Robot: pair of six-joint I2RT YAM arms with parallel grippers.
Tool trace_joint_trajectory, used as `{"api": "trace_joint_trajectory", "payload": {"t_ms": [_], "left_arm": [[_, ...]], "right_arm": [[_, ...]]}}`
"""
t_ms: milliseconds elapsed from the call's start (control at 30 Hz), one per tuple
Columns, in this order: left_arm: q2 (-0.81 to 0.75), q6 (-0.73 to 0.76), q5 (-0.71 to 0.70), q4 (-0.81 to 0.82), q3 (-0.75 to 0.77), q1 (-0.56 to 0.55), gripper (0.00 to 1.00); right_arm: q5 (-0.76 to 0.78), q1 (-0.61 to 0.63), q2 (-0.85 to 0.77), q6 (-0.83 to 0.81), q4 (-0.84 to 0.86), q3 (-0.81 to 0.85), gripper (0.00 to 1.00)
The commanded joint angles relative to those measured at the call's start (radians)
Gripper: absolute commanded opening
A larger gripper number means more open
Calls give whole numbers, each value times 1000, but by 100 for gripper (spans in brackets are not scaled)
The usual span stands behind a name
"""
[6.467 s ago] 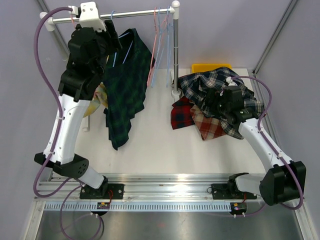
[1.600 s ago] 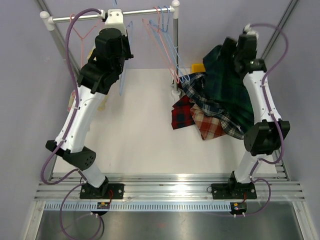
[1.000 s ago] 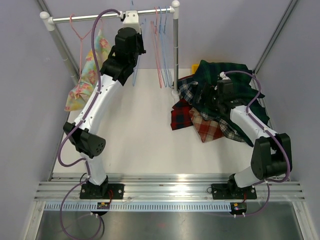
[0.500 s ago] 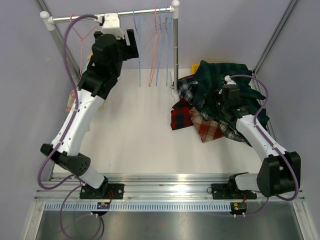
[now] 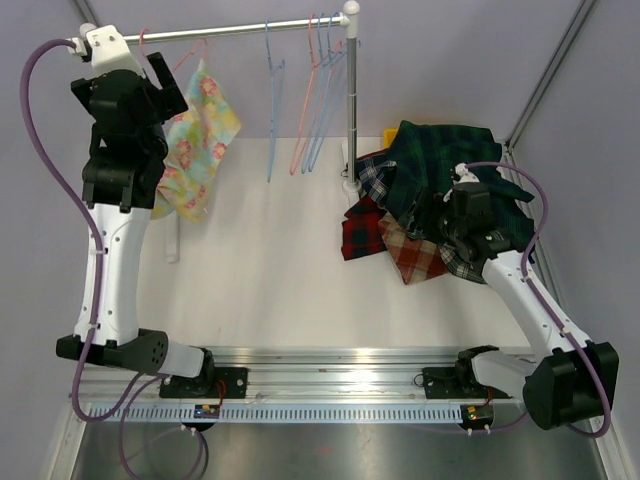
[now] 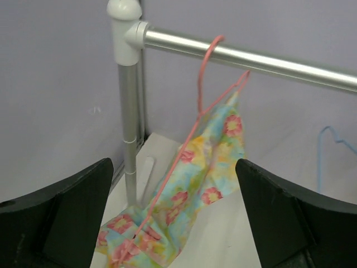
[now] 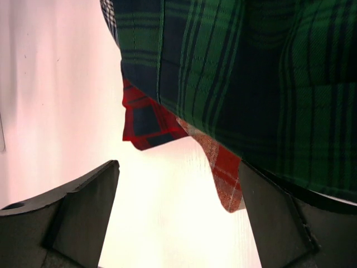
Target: Remove the skirt from the hanger
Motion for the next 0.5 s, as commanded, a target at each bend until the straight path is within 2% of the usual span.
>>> {"api": "trace_joint_trajectory", "payload": {"t_ms": [0,167,400,467], "left_arm": [[32,-55,67,-71,-15,78,94],[75,-72,142,-101,-28,153,90],[118,-97,211,-83,-80,183,85],[130,-100,231,-77,-93,184,81]], "right_arm": [[-32,10,-51,10,-15,-17,95],[-31,9,-71,-2,-26,-37,95],[-29,9,-82,-7,-27,-48,95],[-28,9,-82,-12,-32,-47,95]]}}
